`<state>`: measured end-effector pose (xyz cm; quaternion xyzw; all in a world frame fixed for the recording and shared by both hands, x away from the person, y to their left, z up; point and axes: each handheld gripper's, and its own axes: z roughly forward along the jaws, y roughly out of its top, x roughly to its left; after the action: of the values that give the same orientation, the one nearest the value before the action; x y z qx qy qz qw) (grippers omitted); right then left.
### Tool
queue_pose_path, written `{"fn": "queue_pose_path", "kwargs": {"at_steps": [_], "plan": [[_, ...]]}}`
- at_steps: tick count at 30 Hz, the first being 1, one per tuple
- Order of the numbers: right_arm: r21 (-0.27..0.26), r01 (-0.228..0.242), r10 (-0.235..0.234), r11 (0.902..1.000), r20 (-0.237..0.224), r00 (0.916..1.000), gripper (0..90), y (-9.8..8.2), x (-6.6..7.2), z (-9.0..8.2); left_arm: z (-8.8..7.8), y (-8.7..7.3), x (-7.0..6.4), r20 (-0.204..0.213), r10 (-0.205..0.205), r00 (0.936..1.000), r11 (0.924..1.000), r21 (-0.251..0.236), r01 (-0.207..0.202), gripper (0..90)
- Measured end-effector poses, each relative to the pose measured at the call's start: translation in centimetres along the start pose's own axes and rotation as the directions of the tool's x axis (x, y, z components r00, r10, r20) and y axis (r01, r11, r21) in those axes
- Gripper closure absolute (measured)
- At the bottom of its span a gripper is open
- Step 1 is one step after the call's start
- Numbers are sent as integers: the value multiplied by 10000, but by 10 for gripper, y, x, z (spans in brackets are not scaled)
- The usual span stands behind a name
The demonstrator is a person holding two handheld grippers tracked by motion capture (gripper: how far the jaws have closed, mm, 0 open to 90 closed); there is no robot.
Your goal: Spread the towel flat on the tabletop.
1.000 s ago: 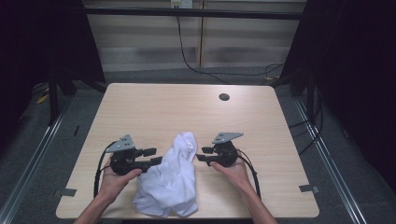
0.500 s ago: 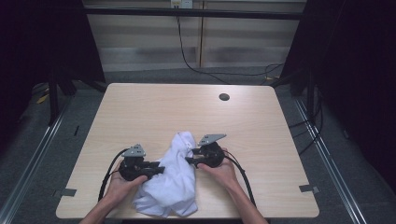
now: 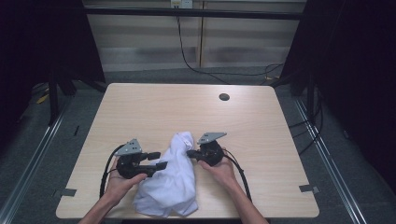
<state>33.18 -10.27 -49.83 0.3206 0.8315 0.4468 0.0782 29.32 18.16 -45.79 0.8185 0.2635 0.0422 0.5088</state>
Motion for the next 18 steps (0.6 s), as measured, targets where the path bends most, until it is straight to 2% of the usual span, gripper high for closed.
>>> {"fn": "queue_pose_path", "kwargs": {"at_steps": [1,2,3,4,5,7,8,9,10,11,12,13,14,15,16,17,18], "plan": [[-276,-125,124,9995,-29,9999,900,5,0,-7,2,0,-2,52,204,9998,9997,114,-205,564],[-276,-125,124,9995,-29,9999,900,5,0,-7,5,-1,-3,201,430,9989,9986,297,-436,564],[-509,-79,81,9987,41,10000,900,12,0,-13,11,-4,-5,87,535,9985,9970,563,-539,561],[-509,-79,81,9987,41,10000,900,12,0,-13,11,-4,-5,87,535,9985,9970,563,-539,540],[-790,-134,132,9968,-27,9999,900,18,0,-19,18,-8,-3,190,467,9987,9939,989,-484,504],[-978,-169,167,9951,-35,9999,900,23,0,-24,21,-10,-2,215,405,9989,9933,1071,-426,464],[-978,-169,167,9951,-35,9999,900,23,0,-24,24,-12,0,275,340,9990,9921,1198,-371,464],[-992,-129,127,9950,-29,9999,900,25,1,-25,27,-13,0,113,393,9992,9894,1391,-405,458],[-1028,-94,95,9947,2,10000,900,26,2,-26,28,-13,0,133,412,9991,9886,1445,-427,463],[-1067,-60,62,9943,17,10000,900,28,3,-26,27,-13,-1,51,520,9986,9877,1471,-522,575],[-1125,-68,74,9936,46,10000,900,28,3,-27,25,-13,-2,-156,594,9981,9880,1436,-565,664],[-1125,-68,74,9936,46,10000,900,28,3,-27,23,-13,-2,9,393,9992,9909,1287,-391,664],[-1212,-94,105,9926,82,9999,900,29,3,-29,20,-12,-1,28,294,9996,9934,1110,-295,749],[-1285,-108,133,9917,182,9997,900,31,2,-31,16,-10,0,-40,207,9998,9960,874,-203,780],[-1562,-152,197,9876,273,9994,900,36,-2,-39,11,-8,2,82,27,10000,9986,531,-31,816],[-1562,-152,197,9876,273,9994,900,36,-2,-39,7,-7,4,108,-81,9999,9994,331,77,816],[-1777,-155,238,9840,447,9987,900,41,-5,-50,3,-5,5,142,-243,9996,9997,63,242,835]]}}
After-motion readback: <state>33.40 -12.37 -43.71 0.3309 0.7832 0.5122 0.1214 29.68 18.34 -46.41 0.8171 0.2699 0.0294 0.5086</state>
